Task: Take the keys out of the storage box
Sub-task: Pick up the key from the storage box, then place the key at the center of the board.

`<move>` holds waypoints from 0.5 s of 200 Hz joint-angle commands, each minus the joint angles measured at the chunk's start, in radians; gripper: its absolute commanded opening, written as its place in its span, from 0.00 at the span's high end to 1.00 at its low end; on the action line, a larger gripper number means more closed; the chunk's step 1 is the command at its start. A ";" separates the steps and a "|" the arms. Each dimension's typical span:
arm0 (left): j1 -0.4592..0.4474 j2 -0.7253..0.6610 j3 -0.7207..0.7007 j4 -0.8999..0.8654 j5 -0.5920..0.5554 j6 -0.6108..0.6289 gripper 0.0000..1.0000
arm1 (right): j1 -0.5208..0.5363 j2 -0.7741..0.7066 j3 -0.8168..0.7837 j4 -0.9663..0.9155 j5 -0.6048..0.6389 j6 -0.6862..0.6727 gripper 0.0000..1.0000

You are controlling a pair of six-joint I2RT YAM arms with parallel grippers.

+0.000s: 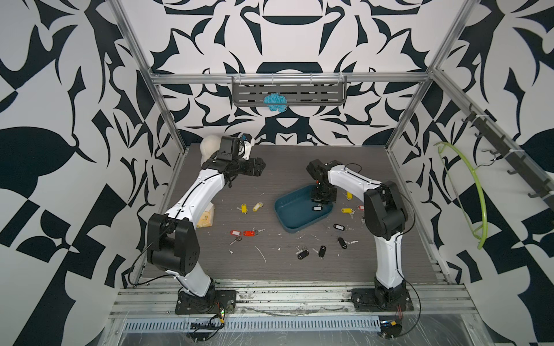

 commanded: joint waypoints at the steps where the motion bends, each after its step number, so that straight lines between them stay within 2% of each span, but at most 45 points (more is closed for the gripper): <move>1: -0.004 -0.039 -0.019 -0.010 0.009 0.008 0.16 | -0.001 -0.095 0.077 -0.061 -0.017 0.000 1.00; 53: -0.005 -0.040 -0.022 0.001 0.012 -0.004 0.16 | 0.002 -0.113 0.249 -0.130 -0.069 -0.007 1.00; 100: -0.005 -0.034 -0.010 0.010 0.003 -0.024 0.16 | 0.002 0.010 0.582 -0.211 -0.127 -0.025 1.00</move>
